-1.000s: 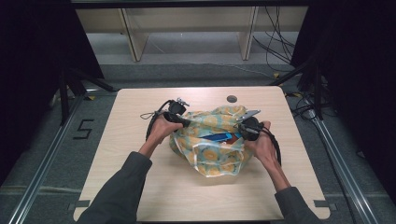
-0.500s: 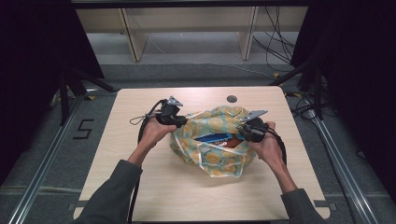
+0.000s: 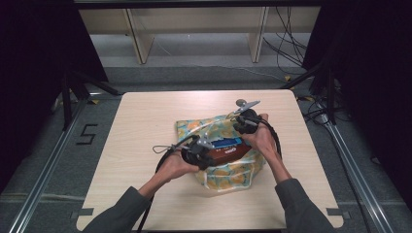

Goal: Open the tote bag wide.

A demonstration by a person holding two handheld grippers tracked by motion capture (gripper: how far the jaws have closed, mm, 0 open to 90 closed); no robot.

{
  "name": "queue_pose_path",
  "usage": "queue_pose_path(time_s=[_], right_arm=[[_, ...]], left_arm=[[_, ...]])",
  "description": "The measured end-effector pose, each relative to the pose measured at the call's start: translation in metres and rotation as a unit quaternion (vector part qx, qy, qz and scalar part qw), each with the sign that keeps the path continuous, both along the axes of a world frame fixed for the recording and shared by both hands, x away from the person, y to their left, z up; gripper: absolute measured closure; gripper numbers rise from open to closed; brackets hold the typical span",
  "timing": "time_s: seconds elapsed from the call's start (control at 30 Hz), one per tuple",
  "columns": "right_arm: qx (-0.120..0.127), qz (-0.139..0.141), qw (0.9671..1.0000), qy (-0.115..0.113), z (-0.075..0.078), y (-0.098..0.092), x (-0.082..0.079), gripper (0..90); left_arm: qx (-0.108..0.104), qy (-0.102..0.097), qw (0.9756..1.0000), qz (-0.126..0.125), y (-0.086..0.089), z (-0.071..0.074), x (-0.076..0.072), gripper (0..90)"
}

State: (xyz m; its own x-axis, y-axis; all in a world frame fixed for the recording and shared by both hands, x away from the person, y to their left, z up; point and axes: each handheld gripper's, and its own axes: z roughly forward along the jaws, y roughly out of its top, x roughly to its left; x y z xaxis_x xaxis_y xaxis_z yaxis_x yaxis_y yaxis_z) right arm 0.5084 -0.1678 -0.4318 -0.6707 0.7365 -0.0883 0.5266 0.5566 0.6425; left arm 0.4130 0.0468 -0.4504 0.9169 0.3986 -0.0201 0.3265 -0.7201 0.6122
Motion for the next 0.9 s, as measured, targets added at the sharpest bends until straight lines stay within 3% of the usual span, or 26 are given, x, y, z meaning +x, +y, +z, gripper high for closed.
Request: queue_pose_path(time_s=[0.07, 0.1, 0.17, 0.23, 0.3, 0.33, 0.37, 0.47, 0.5, 0.53, 0.6, 0.63, 0.7, 0.73, 0.83, 0.87, 0.9], right_arm=[[-0.008, -0.007, 0.9999, 0.008, -0.004, 0.000, 0.010, 90.0], [-0.005, -0.017, 0.9998, 0.010, -0.008, 0.000, 0.014, 90.0], [-0.018, -0.019, 0.9996, 0.012, -0.011, -0.001, 0.020, 90.0], [-0.010, -0.030, 0.9993, 0.017, -0.013, 0.000, 0.024, 90.0], [-0.013, -0.025, 0.9995, 0.016, -0.013, 0.001, 0.024, 90.0], [-0.014, -0.016, 0.9997, 0.015, -0.012, 0.001, 0.023, 90.0], [-0.007, -0.018, 0.9998, 0.005, -0.012, 0.002, 0.020, 90.0], [0.011, -0.008, 0.9998, 0.010, -0.001, 0.002, 0.010, 87.6], [0.022, -0.006, 0.9997, 0.002, 0.000, 0.002, 0.006, 86.9], [0.026, -0.004, 0.9996, 0.009, 0.004, 0.001, 0.003, 86.4], [0.050, 0.009, 0.9987, 0.001, 0.009, -0.001, -0.005, 85.2], [0.047, 0.017, 0.9987, 0.004, 0.014, -0.004, -0.010, 84.1], [0.065, 0.028, 0.9975, -0.007, 0.018, -0.009, -0.018, 83.0], [0.079, 0.020, 0.9967, -0.005, 0.020, -0.009, -0.022, 82.6], [0.086, 0.029, 0.9957, -0.016, 0.022, -0.015, -0.029, 81.1], [0.091, 0.026, 0.9954, -0.014, 0.023, -0.016, -0.033, 80.6], [0.089, 0.028, 0.9954, -0.020, 0.024, -0.019, -0.036, 79.9]], left_arm=[[-0.002, 0.008, 1.0000, 0.001, -0.001, -0.010, -0.010, 76.1], [0.004, 0.012, 0.9998, -0.014, -0.001, -0.014, -0.014, 76.2], [0.010, 0.019, 0.9996, -0.020, 0.000, -0.022, -0.022, 76.3], [0.007, 0.020, 0.9997, -0.014, 0.002, -0.024, -0.025, 76.2], [-0.005, 0.008, 0.9999, -0.006, 0.006, -0.019, -0.024, 76.0], [-0.025, 0.001, 0.9996, 0.011, 0.006, -0.015, -0.023, 75.0], [-0.027, -0.020, 0.9994, 0.012, 0.010, -0.007, -0.017, 74.2], [-0.081, -0.033, 0.9947, 0.054, 0.013, 0.008, -0.009, 72.4], [-0.088, -0.036, 0.9937, 0.059, 0.015, 0.011, -0.007, 71.6], [-0.095, -0.041, 0.9924, 0.067, 0.017, 0.016, -0.004, 71.5], [-0.125, -0.040, 0.9876, 0.086, 0.021, 0.022, 0.000, 69.8], [-0.140, -0.041, 0.9854, 0.088, 0.025, 0.025, 0.004, 68.7], [-0.157, -0.034, 0.9811, 0.108, 0.030, 0.027, 0.006, 65.5], [-0.158, -0.035, 0.9806, 0.111, 0.032, 0.029, 0.007, 64.8], [-0.164, -0.038, 0.9785, 0.119, 0.036, 0.031, 0.006, 62.0], [-0.157, -0.041, 0.9803, 0.113, 0.039, 0.032, 0.005, 61.2], [-0.159, -0.044, 0.9793, 0.117, 0.039, 0.033, 0.004, 60.6]])
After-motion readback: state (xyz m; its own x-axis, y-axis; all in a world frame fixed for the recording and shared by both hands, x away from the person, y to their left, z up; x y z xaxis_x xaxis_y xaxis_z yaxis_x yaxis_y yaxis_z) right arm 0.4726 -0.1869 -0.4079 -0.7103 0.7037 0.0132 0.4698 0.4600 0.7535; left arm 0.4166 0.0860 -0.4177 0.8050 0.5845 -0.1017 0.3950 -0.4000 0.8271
